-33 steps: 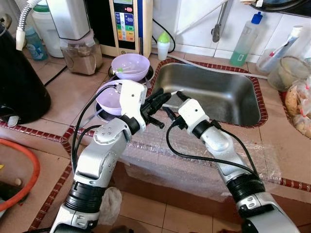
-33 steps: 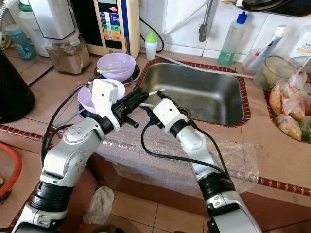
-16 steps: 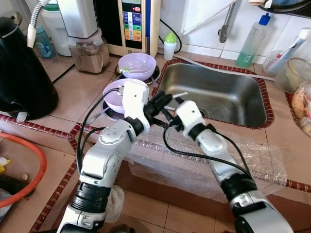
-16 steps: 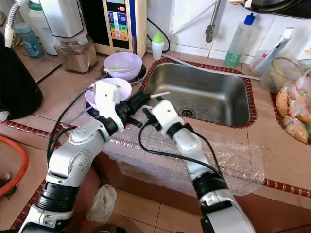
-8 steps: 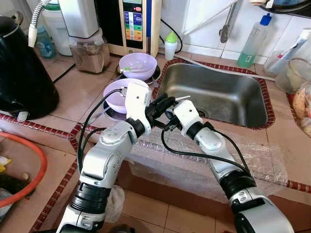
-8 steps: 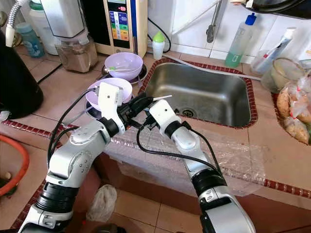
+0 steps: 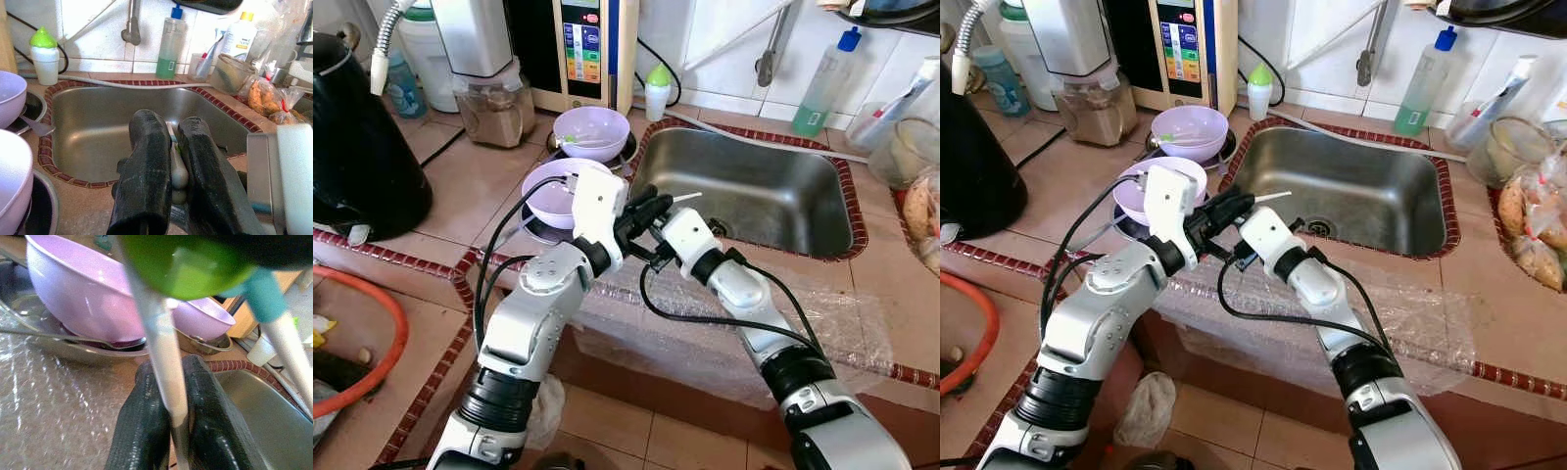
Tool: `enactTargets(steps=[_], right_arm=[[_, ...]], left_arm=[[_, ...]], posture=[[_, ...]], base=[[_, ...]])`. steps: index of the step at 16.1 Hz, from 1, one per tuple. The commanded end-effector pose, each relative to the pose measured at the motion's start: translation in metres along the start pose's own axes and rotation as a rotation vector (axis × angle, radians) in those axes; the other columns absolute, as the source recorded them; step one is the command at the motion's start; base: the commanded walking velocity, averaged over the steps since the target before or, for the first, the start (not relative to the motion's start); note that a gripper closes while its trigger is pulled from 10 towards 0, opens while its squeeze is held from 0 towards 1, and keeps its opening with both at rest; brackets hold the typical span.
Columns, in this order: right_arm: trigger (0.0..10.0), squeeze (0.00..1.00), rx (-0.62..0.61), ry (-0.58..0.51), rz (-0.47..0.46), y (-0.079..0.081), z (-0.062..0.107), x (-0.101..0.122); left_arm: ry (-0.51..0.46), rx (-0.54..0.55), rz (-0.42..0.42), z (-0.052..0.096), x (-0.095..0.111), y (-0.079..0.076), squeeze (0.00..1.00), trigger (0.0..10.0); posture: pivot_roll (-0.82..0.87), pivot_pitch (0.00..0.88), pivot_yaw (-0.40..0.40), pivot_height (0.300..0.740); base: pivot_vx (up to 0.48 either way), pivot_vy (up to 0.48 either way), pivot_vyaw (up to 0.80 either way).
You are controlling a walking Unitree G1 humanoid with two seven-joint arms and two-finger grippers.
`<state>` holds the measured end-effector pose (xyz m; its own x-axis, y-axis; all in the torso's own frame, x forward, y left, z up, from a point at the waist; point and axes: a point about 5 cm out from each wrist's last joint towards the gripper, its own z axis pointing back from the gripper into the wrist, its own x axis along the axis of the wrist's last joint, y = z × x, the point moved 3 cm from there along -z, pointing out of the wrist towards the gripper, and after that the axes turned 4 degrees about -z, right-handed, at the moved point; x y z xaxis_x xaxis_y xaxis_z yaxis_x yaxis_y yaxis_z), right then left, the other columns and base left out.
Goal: Kitchen organization
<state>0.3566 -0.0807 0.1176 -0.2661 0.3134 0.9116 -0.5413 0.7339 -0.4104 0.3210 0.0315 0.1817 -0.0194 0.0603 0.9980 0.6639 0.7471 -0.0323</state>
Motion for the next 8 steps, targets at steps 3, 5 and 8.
enactTargets(steps=[3, 5, 8], right_arm=[[0.0, 0.00, -0.076, -0.017, -0.009, -0.0194, 0.0076, 0.0015], [0.0, 0.00, -0.079, -0.017, -0.003, -0.0194, 0.0070, 0.0016], [0.0, 0.00, -0.085, -0.017, 0.014, -0.0226, 0.0068, 0.0023]], left_arm=[[0.028, 0.037, -0.031, 0.0062, -0.0066, 0.0120, 0.00, 10.0], [0.028, 0.027, -0.029, 0.0079, -0.0073, 0.0114, 1.00, 10.0], [0.034, -0.004, -0.027, 0.0128, -0.0087, 0.0084, 1.00, 10.0]], posture=[[0.00, 0.004, 0.009, 0.740], [0.00, 0.004, 0.011, 0.740], [0.00, 0.003, 0.015, 0.740]], base=[[0.000, 0.000, 0.00], [0.000, 0.000, 0.00], [0.000, 0.000, 0.00]])
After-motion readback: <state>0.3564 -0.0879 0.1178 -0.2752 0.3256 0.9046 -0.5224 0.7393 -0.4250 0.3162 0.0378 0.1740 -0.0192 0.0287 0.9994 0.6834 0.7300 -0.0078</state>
